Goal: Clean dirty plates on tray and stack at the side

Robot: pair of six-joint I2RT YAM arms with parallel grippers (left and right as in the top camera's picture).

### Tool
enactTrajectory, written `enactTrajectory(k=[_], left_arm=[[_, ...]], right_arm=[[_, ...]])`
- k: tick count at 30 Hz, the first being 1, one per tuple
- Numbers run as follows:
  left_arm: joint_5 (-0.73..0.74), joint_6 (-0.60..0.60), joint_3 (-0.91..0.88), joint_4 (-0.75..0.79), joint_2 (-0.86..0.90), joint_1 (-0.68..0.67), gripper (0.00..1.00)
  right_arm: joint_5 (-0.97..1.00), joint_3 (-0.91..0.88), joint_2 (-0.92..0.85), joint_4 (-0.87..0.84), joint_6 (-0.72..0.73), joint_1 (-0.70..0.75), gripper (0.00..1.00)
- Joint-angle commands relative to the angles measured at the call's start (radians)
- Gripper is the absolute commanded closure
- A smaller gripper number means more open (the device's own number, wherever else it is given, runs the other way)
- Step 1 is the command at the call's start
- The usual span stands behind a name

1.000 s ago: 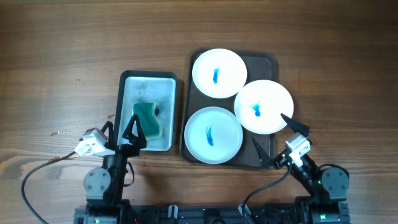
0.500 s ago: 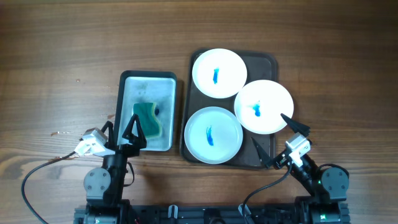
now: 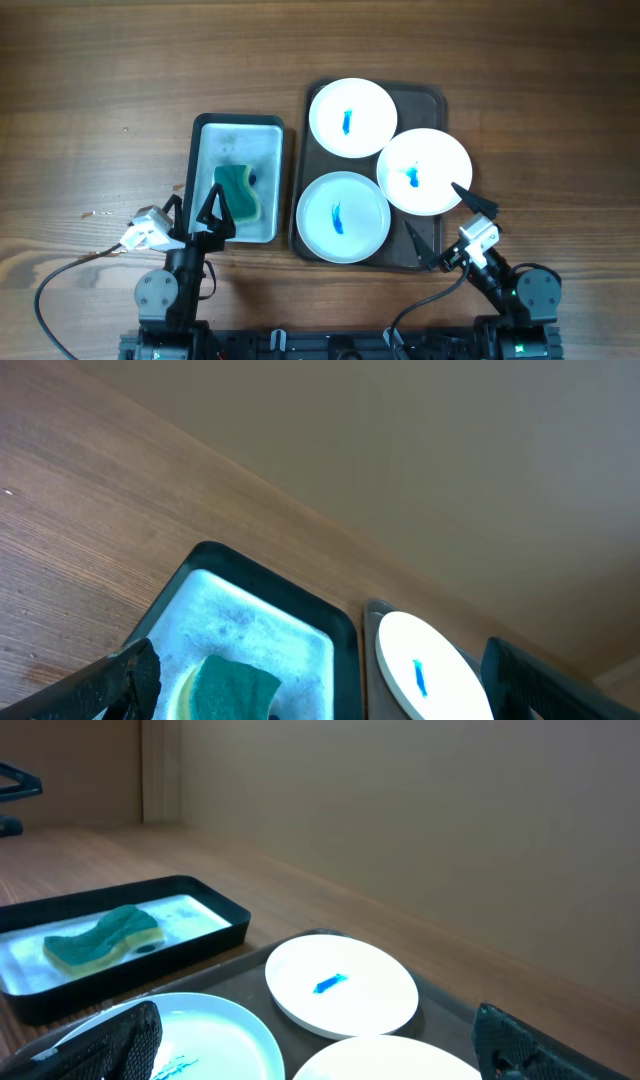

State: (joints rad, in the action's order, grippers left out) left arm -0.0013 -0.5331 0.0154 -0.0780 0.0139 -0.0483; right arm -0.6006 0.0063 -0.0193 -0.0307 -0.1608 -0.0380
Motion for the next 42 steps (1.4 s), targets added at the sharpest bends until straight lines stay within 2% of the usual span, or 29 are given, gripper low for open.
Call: enactTrajectory(k=[1,42], left_arm=[[0.012,0.002,-0.010,0.004,-0.009,-0.007,0.00],[0.012,0.002,-0.010,0.004,-0.009,-0.007,0.00]], right_arm=[[0.002,-0.001,0.009,-0.004,0.003,-0.004,0.00],[0.002,-0.001,-0.005,-0.004,0.003,-0.005,0.00]])
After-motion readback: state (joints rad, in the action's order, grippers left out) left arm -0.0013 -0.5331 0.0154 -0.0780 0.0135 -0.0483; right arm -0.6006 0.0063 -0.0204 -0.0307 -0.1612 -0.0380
